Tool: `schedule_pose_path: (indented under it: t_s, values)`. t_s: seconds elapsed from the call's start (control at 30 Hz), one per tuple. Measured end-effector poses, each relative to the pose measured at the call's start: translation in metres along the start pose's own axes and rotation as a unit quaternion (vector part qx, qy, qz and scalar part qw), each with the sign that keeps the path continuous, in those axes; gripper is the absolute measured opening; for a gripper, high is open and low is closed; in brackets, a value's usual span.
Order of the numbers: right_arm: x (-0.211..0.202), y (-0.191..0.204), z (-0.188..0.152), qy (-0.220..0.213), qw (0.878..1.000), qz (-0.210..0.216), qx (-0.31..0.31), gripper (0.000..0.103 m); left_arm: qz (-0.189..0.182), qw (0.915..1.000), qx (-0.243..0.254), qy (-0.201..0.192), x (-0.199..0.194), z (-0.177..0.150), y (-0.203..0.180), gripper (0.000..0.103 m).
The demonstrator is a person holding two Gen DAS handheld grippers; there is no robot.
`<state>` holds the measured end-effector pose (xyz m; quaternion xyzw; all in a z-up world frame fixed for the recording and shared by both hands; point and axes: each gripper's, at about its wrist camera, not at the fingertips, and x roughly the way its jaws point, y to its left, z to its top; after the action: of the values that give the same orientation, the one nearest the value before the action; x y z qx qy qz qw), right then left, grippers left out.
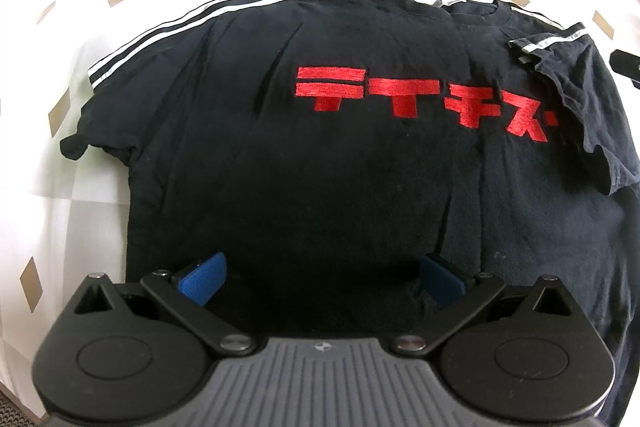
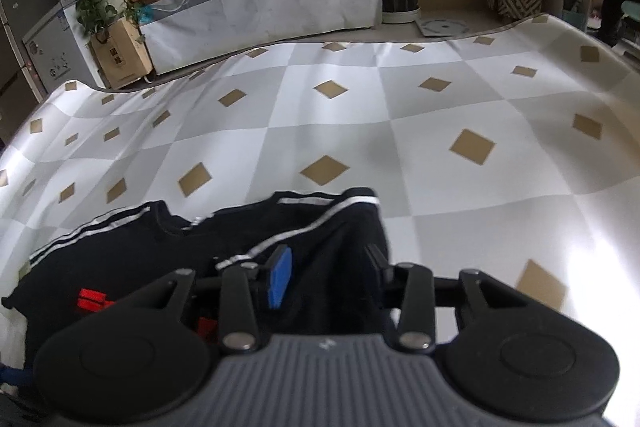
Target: Fold clothes
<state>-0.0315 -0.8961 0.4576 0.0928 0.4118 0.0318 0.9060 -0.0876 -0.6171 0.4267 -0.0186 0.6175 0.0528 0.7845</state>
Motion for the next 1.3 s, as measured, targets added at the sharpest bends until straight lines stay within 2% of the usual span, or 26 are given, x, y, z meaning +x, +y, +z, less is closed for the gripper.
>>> schedule_pose_path:
  t_s: [0.17,0.3,0.63,0.8,0.97,1.1,1.3]
  values:
    - [0.016,0.009,-0.003,0.022,1.000,0.003,-0.002,0.041,0.000,1.0000,-0.001,0.004,0.004,0.003,0.003,0.103]
    - [0.029,0.007,-0.008,0.048,0.998,-0.033,0.004,0.043,-0.002,0.9999,-0.007,0.007,0.005,0.004,0.007,0.103]
    - [0.031,0.001,-0.013,0.035,0.994,-0.105,0.019,0.042,0.004,1.0000,-0.003,0.007,0.004,0.003,0.009,0.103]
    - [0.028,0.004,-0.010,0.041,0.993,-0.107,0.025,0.046,0.004,1.0000,-0.006,0.004,0.003,0.004,0.013,0.103]
    - [0.029,0.019,-0.016,0.041,0.992,-0.117,-0.020,0.048,0.007,0.9999,-0.007,0.004,0.005,0.003,0.016,0.103]
    - [0.029,0.026,-0.020,0.040,0.991,-0.119,-0.046,0.051,-0.015,0.9996,-0.023,-0.001,0.007,-0.004,0.026,0.103]
    - [0.027,0.022,-0.023,0.048,0.993,-0.111,-0.015,0.056,-0.018,0.9996,-0.021,-0.002,0.007,-0.008,0.031,0.103]
